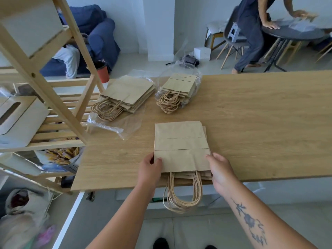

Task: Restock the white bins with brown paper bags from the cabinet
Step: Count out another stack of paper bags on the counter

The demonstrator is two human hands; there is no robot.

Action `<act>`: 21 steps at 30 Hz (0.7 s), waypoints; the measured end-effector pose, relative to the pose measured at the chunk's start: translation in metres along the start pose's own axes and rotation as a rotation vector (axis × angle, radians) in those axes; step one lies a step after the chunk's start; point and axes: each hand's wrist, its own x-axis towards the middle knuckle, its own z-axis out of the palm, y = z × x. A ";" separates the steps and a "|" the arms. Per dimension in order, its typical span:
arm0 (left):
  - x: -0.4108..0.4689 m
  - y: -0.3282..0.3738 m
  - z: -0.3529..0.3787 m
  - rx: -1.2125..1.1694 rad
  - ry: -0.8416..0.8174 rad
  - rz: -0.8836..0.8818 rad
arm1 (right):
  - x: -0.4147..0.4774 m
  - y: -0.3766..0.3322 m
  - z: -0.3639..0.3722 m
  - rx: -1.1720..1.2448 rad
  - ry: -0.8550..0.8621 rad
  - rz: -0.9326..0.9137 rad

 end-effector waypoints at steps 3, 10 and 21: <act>0.003 0.003 -0.001 -0.007 0.018 -0.039 | -0.003 -0.012 -0.004 -0.013 -0.092 0.088; 0.006 0.017 -0.013 0.056 -0.050 -0.001 | -0.012 -0.034 -0.013 -0.139 -0.230 0.063; 0.015 0.027 -0.056 0.472 -0.264 0.415 | -0.008 -0.077 -0.025 -0.108 -0.213 0.145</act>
